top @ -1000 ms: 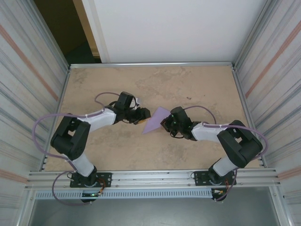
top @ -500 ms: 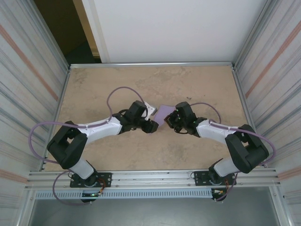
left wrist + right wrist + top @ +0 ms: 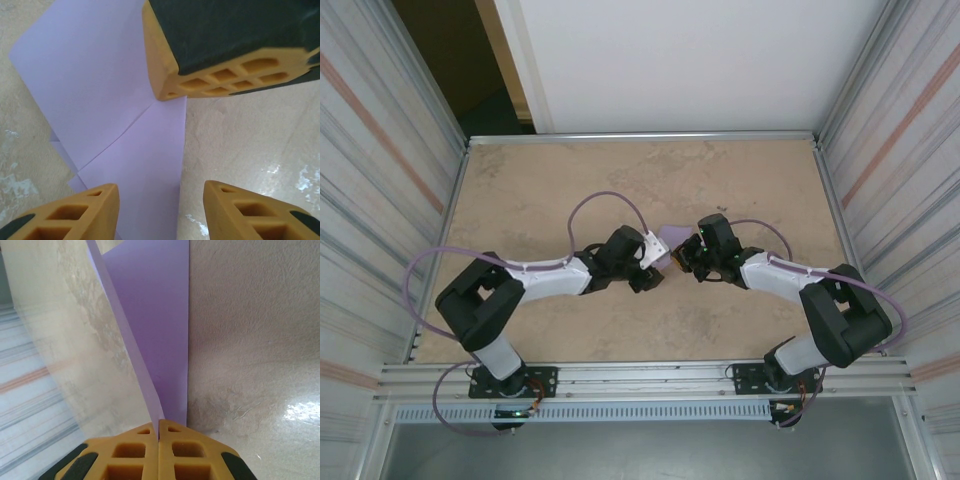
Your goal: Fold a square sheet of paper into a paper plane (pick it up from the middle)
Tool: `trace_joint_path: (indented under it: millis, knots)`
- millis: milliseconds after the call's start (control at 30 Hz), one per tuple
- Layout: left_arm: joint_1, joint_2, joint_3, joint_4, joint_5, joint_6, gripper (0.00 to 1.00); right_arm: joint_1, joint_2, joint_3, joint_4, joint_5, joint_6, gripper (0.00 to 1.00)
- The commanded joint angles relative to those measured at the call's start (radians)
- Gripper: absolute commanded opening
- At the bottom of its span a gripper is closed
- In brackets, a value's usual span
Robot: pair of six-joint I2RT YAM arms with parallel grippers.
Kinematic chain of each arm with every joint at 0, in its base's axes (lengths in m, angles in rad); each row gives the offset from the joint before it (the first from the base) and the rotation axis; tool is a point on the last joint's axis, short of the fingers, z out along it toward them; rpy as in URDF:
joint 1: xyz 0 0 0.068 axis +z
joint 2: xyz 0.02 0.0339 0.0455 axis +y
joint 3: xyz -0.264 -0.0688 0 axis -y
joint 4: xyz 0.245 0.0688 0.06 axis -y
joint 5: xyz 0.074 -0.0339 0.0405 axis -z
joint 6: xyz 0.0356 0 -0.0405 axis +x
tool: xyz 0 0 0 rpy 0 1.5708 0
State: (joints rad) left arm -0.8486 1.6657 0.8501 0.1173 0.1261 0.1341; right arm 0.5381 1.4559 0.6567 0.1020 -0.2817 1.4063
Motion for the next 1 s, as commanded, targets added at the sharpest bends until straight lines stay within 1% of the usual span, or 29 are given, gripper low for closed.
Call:
trace_joint_path:
  millis: [0,133,367,533,600,767,900,967]
  knots:
    - [-0.006,0.021,-0.01,0.055,0.006,0.058,0.48,-0.009,0.004,0.021,0.01,-0.028,0.035,0.06]
    - [-0.006,0.042,-0.003,0.062,0.0,0.066,0.45,-0.01,0.021,0.022,0.031,-0.044,0.051,0.06]
    - [-0.008,0.066,-0.001,0.086,-0.02,0.062,0.38,-0.01,0.055,0.038,0.036,-0.072,0.066,0.07]
    - [-0.007,0.072,-0.014,0.099,-0.042,0.057,0.32,-0.012,0.062,0.04,0.041,-0.083,0.08,0.11]
    - [-0.007,0.072,-0.021,0.104,-0.041,0.052,0.29,-0.012,0.06,0.04,0.039,-0.086,0.081,0.14]
    - [-0.004,0.066,-0.032,0.11,-0.035,0.043,0.19,-0.024,0.049,0.035,0.022,-0.086,0.079,0.3]
    - [0.009,0.057,-0.048,0.122,-0.016,0.03,0.14,-0.049,0.016,0.036,-0.03,-0.068,0.045,0.52]
    - [0.017,0.05,-0.056,0.129,-0.005,0.017,0.12,-0.067,-0.009,0.039,-0.069,-0.051,0.013,0.59]
